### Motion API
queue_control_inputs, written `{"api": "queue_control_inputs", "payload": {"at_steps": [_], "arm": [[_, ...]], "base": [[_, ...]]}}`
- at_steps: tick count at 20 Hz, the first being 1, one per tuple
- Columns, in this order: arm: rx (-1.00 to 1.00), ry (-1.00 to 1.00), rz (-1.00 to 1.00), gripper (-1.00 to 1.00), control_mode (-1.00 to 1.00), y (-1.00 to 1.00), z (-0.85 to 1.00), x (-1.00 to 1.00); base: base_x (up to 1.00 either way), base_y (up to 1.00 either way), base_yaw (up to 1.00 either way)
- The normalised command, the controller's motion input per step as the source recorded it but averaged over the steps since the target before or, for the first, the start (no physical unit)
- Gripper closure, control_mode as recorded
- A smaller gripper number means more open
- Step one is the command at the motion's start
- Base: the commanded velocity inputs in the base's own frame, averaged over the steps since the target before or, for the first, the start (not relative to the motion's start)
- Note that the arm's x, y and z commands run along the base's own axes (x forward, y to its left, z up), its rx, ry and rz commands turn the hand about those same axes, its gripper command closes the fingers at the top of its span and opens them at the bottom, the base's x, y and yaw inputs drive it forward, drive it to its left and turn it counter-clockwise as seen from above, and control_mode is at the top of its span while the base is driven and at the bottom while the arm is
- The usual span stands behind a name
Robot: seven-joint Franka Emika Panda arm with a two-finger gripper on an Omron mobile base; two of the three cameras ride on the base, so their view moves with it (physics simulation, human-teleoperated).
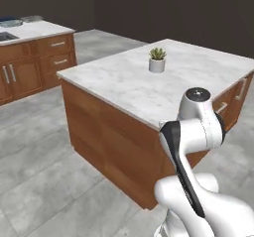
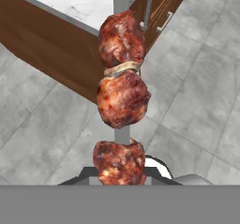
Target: Place the cold items (eggplant and broccoli) from the fridge in one tupperware on the dining counter. Place the warm items (kebab skewer and hot dog) in the stove area in another tupperware.
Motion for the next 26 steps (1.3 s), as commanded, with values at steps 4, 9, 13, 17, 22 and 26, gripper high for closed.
{"api": "queue_control_inputs", "payload": {"at_steps": [4, 9, 13, 17, 22, 26], "arm": [[0.0, 0.0, 0.0, 1.0, 1.0, 0.0, 0.0, 0.0], [0.0, 0.0, 0.0, 1.0, 1.0, 0.0, 0.0, 0.0], [0.0, 0.0, 0.0, 1.0, 1.0, 0.0, 0.0, 0.0], [0.0, 0.0, 0.0, 1.0, 1.0, 0.0, 0.0, 0.0], [0.0, 0.0, 0.0, 1.0, 1.0, 0.0, 0.0, 0.0], [0.0, 0.0, 0.0, 1.0, 1.0, 0.0, 0.0, 0.0]], "base": [[0.92, 0.87, -0.02], [0.86, 1.0, -0.07], [0.78, 1.0, -0.08], [0.62, 1.0, -0.1], [0.37, 1.0, -0.19], [0.41, 1.0, -0.24]]}}
